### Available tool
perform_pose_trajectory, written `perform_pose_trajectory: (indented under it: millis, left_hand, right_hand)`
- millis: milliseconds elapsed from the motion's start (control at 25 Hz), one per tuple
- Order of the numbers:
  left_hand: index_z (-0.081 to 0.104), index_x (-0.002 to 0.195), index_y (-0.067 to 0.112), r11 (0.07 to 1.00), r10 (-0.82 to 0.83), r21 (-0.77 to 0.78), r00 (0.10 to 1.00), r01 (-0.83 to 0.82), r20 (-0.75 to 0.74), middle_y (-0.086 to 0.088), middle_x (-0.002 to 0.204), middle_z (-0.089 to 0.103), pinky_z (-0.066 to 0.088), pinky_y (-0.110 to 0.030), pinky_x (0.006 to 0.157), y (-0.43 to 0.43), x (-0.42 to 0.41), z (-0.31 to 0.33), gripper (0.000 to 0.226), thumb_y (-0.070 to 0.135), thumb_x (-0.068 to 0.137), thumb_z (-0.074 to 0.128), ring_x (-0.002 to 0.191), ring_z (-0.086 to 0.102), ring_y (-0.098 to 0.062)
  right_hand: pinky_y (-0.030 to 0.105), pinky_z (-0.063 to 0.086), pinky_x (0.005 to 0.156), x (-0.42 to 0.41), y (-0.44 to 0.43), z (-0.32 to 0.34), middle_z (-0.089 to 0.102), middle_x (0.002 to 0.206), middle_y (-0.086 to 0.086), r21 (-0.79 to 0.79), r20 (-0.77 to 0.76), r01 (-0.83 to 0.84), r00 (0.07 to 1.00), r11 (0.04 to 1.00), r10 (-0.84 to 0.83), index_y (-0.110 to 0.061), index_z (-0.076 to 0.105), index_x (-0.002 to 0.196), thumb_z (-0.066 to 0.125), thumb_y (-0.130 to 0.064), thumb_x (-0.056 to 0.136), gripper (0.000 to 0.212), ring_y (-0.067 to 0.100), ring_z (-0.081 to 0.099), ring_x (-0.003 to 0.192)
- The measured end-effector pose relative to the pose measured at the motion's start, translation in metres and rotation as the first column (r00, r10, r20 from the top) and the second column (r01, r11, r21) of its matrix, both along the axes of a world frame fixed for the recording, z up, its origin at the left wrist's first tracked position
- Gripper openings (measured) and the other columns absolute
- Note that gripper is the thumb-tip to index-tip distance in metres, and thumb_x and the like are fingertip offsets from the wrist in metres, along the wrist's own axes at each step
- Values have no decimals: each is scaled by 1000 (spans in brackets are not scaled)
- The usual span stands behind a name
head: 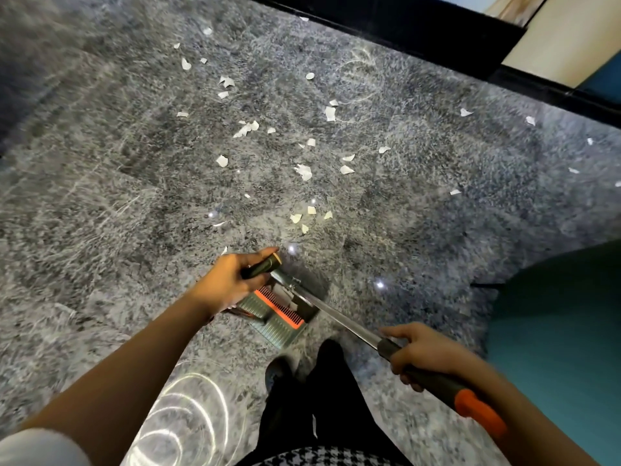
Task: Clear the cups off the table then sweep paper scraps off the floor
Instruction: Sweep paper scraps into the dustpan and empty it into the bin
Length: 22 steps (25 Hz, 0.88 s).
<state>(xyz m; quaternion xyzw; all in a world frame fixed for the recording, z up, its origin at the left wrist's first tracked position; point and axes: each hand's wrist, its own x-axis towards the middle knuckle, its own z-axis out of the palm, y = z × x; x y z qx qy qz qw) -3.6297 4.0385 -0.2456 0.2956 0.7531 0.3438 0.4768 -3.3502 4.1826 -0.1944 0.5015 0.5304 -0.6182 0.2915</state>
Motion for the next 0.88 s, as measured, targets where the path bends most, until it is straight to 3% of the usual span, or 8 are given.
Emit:
perform_pose_trajectory:
  millis: [80, 160, 280, 400, 520, 640, 800, 880]
  left_hand:
    - [65, 106, 29, 1000, 5, 1, 1000, -5, -30, 12, 75, 68, 37, -14, 41, -4, -1, -2, 30, 7, 85, 66, 43, 49, 1]
    - [61, 104, 40, 1000, -3, 1, 999, 3, -40, 13, 77, 71, 40, -20, 44, -7, -1, -4, 34, 13, 84, 68, 49, 53, -6]
    - [59, 121, 34, 1000, -7, 19, 996, 8, -87, 16, 93, 70, 49, -32, 54, -6, -4, -12, 41, 17, 85, 68, 61, 62, -16]
    - [56, 129, 27, 990, 77, 134, 974, -49, -213, 24, 91, 67, 45, -9, 60, 2, -7, -17, 47, 14, 86, 68, 61, 55, 13]
    - [55, 130, 23, 961, 236, 191, 952, -199, -194, 32, 91, 62, 41, -3, 65, 14, -17, -21, 49, 6, 86, 66, 68, 51, 21]
    - [55, 129, 27, 939, 317, 195, 931, -282, -182, 22, 110, 63, 42, -3, 75, 41, -23, -23, 50, 6, 86, 67, 85, 53, 22]
    - [53, 132, 21, 938, 322, 200, 927, -284, -193, 17, 121, 53, 35, 2, 87, 88, -24, -23, 50, 4, 86, 65, 102, 48, 20]
    - [54, 132, 16, 934, 341, 176, 923, -311, -180, 15, 123, 55, 36, -2, 88, 94, -30, -25, 49, 3, 86, 65, 103, 49, 16]
  right_hand:
    - [27, 45, 42, 3, 8, 7, 58, 93, 21, 12, -16, 20, 1000, 1000, -20, -12, 28, 147, 55, 12, 83, 73, 19, 56, 46]
    - [27, 46, 43, -2, 19, 14, 61, 86, 20, 37, -26, 22, 999, 999, -21, -13, 28, 147, 57, 11, 81, 76, 19, 57, 44]
    - [24, 44, 40, -23, 50, 16, 59, 66, 10, 189, 0, -62, 998, 980, 63, -6, 42, 137, 60, 10, 78, 64, 17, 54, 38]
    - [25, 46, 44, -58, 96, 9, 57, 55, 11, 291, 25, -123, 992, 949, 121, 6, 60, 111, 60, 10, 76, 35, 21, 54, 43]
    - [20, 41, 37, -104, 145, 0, 53, 44, 12, 392, 4, -86, 996, 916, 92, 4, 60, 73, 57, 10, 77, 8, 18, 49, 33]
    - [12, 35, 30, -153, 204, -11, 48, 31, 7, 444, 4, -99, 994, 890, 108, 2, 51, 53, 54, 11, 78, 26, 13, 44, 23]
    - [12, 33, 29, -206, 271, -31, 50, 34, 10, 423, 53, -139, 990, 895, 129, 0, 49, 54, 49, 6, 85, 31, 11, 43, 22]
    - [12, 34, 28, -225, 285, -53, 52, 44, 15, 436, -12, -54, 998, 899, 65, 2, 48, 58, 48, 6, 86, 28, 11, 44, 21]
